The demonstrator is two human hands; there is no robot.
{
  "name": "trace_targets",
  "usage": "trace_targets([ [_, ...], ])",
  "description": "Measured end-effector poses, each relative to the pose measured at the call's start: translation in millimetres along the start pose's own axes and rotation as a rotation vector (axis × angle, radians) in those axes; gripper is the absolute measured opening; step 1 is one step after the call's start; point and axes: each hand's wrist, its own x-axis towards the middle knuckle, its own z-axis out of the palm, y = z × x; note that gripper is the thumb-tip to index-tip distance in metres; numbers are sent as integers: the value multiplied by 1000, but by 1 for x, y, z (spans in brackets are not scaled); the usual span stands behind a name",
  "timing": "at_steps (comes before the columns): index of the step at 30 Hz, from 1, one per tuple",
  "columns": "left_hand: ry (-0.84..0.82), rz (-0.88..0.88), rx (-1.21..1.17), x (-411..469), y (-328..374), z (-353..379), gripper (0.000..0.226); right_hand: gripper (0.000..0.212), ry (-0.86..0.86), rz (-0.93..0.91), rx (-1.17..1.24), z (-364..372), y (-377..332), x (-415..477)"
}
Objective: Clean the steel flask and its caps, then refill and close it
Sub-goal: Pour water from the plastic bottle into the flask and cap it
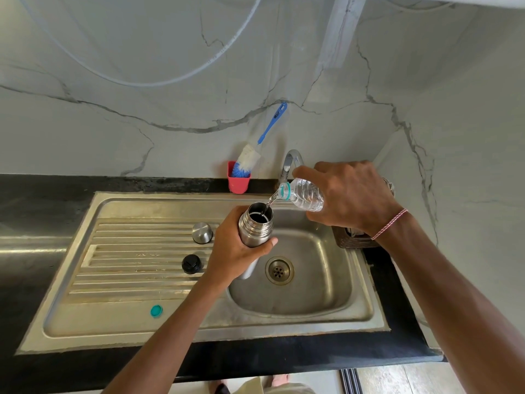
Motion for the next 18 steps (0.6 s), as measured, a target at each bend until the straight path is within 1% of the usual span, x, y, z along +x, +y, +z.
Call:
trace_targets([
  [3, -1, -6, -4, 0, 0, 0, 63, 67, 15, -9, 8, -1, -1, 0],
  [6, -2, -10, -5, 0, 0, 0, 62, 61, -3, -10, -16, -2, 1, 0],
  [10, 5, -13, -6, -1, 0, -1, 62, 67, -24, 8, -33, -2, 2, 1],
  [18, 6, -12, -11, -1, -1, -1, 62, 67, -8, 6, -53, -4, 3, 1],
])
